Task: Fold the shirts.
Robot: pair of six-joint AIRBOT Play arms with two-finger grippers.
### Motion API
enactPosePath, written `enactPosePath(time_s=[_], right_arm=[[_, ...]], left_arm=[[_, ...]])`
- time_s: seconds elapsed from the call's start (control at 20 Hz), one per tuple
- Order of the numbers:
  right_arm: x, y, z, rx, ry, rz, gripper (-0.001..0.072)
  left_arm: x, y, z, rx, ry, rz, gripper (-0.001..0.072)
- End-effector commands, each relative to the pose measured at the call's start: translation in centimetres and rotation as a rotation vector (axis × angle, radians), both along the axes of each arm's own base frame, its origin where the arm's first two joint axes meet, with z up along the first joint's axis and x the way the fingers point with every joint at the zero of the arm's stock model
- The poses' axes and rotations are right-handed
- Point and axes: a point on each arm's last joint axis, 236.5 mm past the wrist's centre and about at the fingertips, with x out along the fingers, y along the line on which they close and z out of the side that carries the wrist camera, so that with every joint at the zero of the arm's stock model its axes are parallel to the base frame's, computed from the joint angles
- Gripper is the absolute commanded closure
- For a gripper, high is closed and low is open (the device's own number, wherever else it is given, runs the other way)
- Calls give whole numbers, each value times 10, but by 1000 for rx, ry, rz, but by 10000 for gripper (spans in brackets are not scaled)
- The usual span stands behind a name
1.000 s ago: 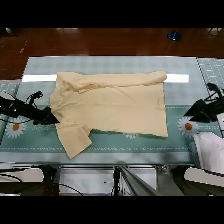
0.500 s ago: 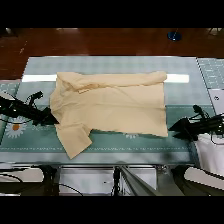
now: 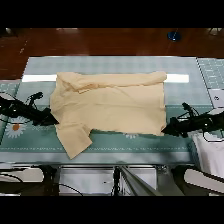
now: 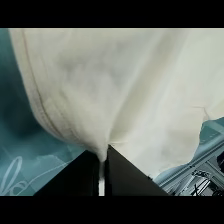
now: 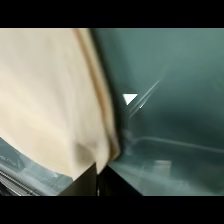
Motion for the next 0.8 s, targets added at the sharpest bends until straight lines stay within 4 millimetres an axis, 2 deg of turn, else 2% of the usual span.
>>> enactPosePath(time_s=[0.0,0.1,0.15,0.2,0.3,0.4,0.45,0.5,0.55,0.6,0.7,0.75], right_arm=[[2,22,7,18,-30,59,697],[17,36,38,93,-121,36,697],[28,39,61,121,-197,21,698],[41,42,87,139,-285,11,698],[66,40,158,150,-501,8,698],[84,39,250,124,-762,32,698],[89,38,301,86,-900,40,698],[93,35,352,30,-1033,41,698],[94,34,402,-19,-1158,30,697],[90,34,451,-64,-1274,23,698],[70,30,547,-190,-1504,-34,699],[57,24,584,-279,-1593,-74,699]], left_arm=[[2,-4,7,-26,-29,-24,676],[21,-7,29,-42,-120,-9,678],[35,-6,46,-36,-187,4,678],[52,-5,72,-26,-275,10,678],[81,2,142,35,-491,0,678],[102,2,237,101,-751,29,678],[106,-5,294,116,-901,59,678],[103,-14,349,120,-1055,75,678],[92,-23,403,147,-1208,81,678],[75,-30,446,195,-1336,76,678],[27,-44,526,311,-1582,69,678],[3,-50,554,371,-1670,67,678]])
